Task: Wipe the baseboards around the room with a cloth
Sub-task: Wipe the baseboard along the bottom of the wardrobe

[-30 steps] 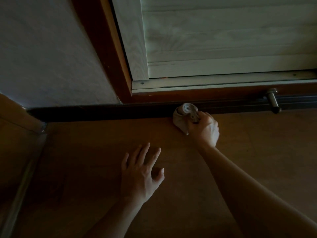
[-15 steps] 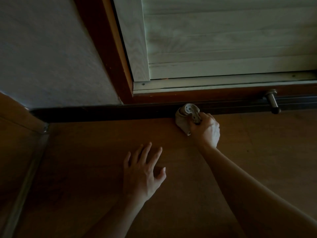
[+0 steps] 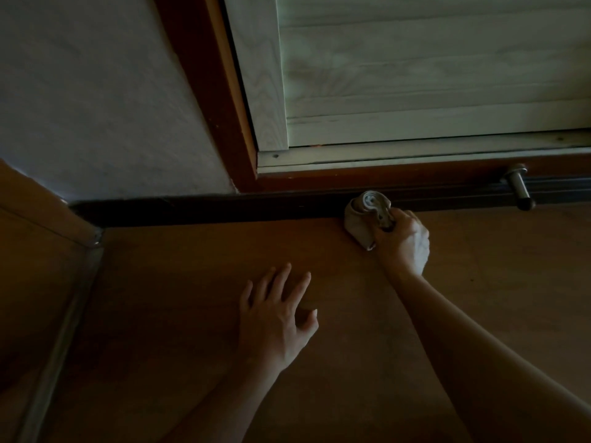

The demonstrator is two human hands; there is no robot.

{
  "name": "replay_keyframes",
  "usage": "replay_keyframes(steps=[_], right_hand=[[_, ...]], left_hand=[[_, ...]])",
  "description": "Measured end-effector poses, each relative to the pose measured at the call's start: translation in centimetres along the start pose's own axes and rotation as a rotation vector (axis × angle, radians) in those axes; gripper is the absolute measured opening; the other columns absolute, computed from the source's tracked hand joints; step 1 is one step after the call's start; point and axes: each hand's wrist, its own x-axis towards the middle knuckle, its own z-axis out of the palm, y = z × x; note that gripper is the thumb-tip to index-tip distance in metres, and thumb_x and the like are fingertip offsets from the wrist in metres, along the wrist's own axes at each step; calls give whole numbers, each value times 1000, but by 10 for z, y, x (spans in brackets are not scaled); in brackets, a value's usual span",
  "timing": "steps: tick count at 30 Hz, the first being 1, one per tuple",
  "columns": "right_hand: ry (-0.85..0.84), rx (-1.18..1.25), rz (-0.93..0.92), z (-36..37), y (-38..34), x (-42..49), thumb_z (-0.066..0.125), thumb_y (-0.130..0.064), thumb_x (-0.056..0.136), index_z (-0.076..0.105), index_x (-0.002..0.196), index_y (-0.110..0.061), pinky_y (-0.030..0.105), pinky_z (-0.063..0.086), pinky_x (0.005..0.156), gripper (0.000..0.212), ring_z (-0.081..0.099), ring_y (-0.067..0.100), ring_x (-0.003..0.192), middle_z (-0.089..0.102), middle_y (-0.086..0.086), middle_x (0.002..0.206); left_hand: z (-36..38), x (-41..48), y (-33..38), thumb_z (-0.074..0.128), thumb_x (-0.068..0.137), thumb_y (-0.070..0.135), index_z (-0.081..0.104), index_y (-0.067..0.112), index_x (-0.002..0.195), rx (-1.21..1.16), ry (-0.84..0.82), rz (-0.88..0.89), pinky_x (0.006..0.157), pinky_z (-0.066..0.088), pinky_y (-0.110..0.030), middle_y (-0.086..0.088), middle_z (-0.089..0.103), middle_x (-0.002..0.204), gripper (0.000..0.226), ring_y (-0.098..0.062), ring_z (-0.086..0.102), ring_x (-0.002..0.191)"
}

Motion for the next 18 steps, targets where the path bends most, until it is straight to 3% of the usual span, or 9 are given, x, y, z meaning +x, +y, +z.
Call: replay_keyframes(steps=[5,13,18], right_hand=[[99,39,84,5,-5,-4,65,-33,87,69,107,-14,37,46,73,27,61,30,98,65,5,105],[15,31,-17,21,-21,-12,64,-28,89,69,105,-12,45,51,80,22,61,28,95,65,6,103],[-69,39,-148,39,-44,-21,69,-24,87,71,98,-11,36,50,66,17,62,23,82,65,5,96]], left_hand=[[-3,0,-1,12,85,76,6,53,153,-4,-6,9,122,9,-50,10,7,167,72,-18,9,152],[-7,-1,0,23,89,74,5,52,154,-23,-20,15,122,8,-51,9,5,168,70,-18,7,153],[-8,-3,3,19,87,72,14,51,154,-17,2,-4,122,9,-51,8,11,168,70,-18,13,152]])
